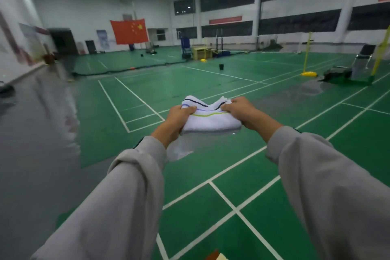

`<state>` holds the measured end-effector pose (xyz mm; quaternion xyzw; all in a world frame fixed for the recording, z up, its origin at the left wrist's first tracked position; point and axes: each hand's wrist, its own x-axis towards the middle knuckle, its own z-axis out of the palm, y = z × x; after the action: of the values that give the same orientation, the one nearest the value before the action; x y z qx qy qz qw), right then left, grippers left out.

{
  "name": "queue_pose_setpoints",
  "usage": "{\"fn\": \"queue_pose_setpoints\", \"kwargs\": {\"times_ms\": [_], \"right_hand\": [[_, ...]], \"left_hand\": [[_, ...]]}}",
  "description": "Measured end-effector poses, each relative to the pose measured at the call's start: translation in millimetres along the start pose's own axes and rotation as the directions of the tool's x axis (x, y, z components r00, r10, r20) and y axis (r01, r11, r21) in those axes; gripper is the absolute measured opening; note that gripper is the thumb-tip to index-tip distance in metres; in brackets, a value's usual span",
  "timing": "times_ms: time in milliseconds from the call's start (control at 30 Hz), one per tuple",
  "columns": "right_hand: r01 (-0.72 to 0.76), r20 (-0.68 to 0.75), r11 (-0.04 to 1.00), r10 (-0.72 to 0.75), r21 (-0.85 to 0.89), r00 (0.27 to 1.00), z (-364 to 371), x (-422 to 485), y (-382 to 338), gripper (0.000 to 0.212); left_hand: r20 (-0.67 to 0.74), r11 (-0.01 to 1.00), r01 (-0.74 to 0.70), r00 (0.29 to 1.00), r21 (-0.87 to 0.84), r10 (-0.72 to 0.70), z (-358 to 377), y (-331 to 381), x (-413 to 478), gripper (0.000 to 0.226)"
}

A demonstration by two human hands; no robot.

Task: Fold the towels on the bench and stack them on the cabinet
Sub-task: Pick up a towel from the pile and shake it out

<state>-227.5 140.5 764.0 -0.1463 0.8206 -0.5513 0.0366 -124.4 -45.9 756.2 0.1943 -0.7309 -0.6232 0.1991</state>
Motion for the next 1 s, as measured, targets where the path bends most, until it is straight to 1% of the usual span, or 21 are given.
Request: {"fn": "queue_pose_setpoints", "kwargs": {"times_ms": [167, 267, 500, 667, 767, 867, 1000], "right_hand": [[0.103, 0.121, 0.994, -0.106, 0.027, 0.987, 84, 1, -82, 0.024], [0.149, 0.188, 0.988, -0.155, 0.043, 0.97, 138, -9, -128, 0.02], [0.182, 0.312, 0.979, -0.2, 0.086, 0.929, 290, -48, -214, 0.023], [0.207, 0.396, 0.973, -0.23, 0.1, 0.889, 410, -96, -266, 0.022], [0.234, 0.468, 0.965, -0.262, 0.119, 0.844, 485, -129, -296, 0.029], [0.255, 0.539, 0.953, -0.302, 0.162, 0.786, 558, -167, -328, 0.026], [0.273, 0.642, 0.941, -0.337, 0.202, 0.689, 658, -222, -365, 0.023]], "left_hand": [[-0.149, 1.0, -0.011, 0.989, 0.002, 0.011, -109, 23, 1, 0.023], [-0.21, 0.999, -0.018, 0.978, -0.027, 0.012, -177, 32, -6, 0.024], [-0.344, 1.0, -0.021, 0.939, -0.012, 0.016, -346, 30, -38, 0.017], [-0.446, 0.999, -0.015, 0.894, 0.034, 0.029, -471, 12, -74, 0.02], [-0.517, 0.999, 0.006, 0.856, 0.04, 0.016, -549, -2, -99, 0.023], [-0.586, 0.999, 0.029, 0.81, 0.032, -0.005, -628, -19, -126, 0.029], [-0.689, 0.997, 0.072, 0.724, 0.024, -0.036, -727, -43, -169, 0.021]]}}
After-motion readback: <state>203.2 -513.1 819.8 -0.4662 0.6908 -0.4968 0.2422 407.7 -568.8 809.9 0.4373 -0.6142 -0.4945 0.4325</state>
